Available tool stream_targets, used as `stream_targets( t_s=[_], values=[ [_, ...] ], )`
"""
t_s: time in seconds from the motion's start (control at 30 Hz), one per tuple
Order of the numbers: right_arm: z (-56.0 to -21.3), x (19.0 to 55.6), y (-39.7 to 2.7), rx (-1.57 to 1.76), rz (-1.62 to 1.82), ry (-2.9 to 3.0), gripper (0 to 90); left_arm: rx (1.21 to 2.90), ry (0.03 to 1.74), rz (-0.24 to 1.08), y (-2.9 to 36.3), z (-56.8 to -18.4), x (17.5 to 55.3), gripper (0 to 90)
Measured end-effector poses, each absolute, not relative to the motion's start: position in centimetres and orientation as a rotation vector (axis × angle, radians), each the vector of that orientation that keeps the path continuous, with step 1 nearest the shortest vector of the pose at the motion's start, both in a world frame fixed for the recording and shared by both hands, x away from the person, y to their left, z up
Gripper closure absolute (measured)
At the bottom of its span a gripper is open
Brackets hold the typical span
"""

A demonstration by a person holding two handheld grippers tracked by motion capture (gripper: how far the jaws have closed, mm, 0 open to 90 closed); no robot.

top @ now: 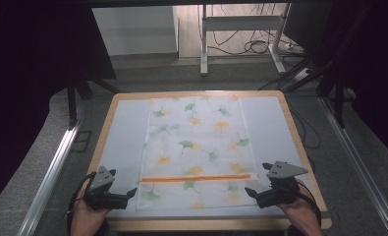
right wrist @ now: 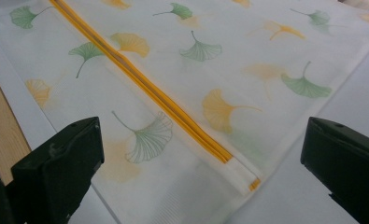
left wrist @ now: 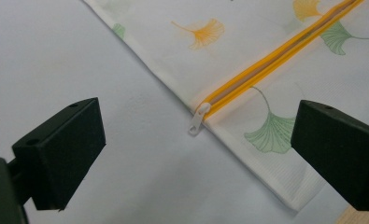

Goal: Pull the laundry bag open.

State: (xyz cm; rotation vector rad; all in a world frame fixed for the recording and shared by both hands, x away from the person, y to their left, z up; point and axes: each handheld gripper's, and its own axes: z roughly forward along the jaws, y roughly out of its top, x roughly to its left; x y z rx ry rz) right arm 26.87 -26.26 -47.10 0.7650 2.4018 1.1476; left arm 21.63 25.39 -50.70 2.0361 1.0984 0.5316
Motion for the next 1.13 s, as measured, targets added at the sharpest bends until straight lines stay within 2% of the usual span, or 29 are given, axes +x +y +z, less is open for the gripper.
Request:
stream_targets(
  t_s=[0.43, 1.13],
  values=[
    [-47.9, 25.2, -29.4, 0.871, 1.151, 2.334, 0.0, 2.023, 1.132, 0.518, 26.4, -51.4, 20.7, 0.0],
    [-49.5, 26.1, -30.3, 0.996, 1.073, 2.397, 0.0, 2.028, 1.15, 0.519, 27.4, -52.1, 20.3, 0.0]
  ],
)
